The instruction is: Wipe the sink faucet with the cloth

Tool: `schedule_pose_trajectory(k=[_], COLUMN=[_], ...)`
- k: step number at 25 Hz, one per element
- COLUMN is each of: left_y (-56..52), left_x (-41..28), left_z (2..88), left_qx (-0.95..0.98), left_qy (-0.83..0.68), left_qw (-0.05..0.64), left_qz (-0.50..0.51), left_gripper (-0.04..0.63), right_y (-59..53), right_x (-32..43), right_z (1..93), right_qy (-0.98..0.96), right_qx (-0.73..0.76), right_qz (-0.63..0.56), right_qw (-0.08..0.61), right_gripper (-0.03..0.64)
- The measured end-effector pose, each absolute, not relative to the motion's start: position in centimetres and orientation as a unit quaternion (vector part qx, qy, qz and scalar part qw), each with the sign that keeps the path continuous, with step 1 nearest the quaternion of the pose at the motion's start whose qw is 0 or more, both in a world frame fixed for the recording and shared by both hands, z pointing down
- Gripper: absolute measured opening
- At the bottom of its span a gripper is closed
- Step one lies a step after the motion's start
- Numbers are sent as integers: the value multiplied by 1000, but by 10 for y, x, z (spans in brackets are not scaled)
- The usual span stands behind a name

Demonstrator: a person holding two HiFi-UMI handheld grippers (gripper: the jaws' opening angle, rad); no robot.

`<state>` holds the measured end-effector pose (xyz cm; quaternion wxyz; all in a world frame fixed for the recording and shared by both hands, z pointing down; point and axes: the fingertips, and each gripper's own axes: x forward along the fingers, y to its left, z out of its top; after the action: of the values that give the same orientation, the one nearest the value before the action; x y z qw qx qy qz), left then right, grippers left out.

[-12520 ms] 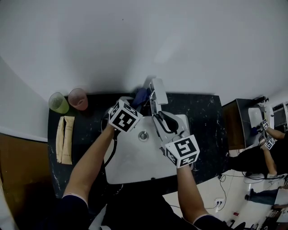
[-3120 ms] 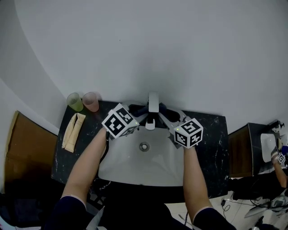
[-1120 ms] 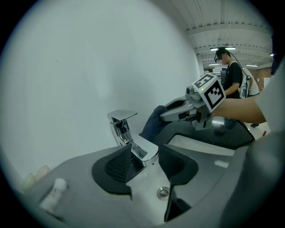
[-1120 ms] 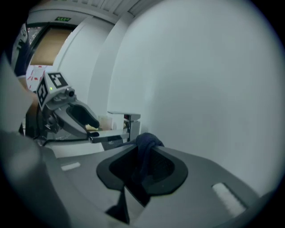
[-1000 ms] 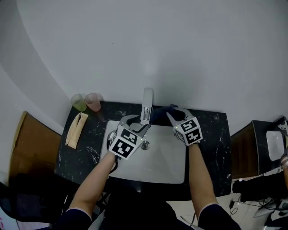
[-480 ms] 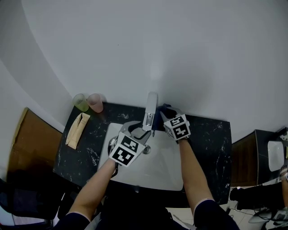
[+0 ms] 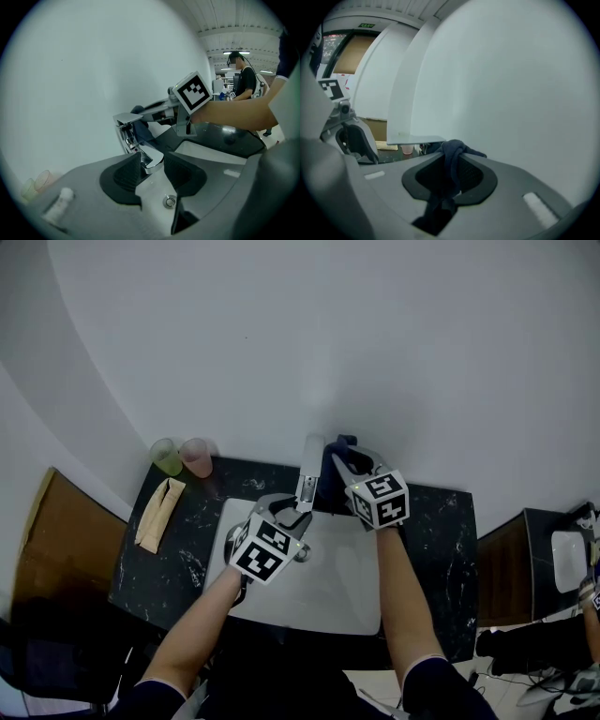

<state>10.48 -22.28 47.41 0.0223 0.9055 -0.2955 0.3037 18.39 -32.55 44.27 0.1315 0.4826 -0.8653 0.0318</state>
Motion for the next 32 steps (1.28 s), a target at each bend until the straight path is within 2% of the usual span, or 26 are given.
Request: schedule_pose_trajectory(k=[7, 12, 17, 32], left_y=[-224, -223, -224, -223], left_x=[105, 106, 107, 106], left_z=[472, 474, 473, 472], left_qx=[908, 909, 911, 916], left_qy=[-293, -292, -287, -283], left_qw=[22, 26, 27, 41], left_qz=[300, 295, 295, 282], left_gripper=[158, 158, 160, 158], right_y=[-315, -302, -294, -339], right_x=[167, 131, 98, 111], right_z=[370, 352, 376, 386], right_qy=[-879, -893, -906, -905], right_qx=[458, 397, 318, 356], right_qz=[-53, -113, -124, -66], right_qw=[122, 178, 251, 222], right_gripper=[74, 74, 72, 72])
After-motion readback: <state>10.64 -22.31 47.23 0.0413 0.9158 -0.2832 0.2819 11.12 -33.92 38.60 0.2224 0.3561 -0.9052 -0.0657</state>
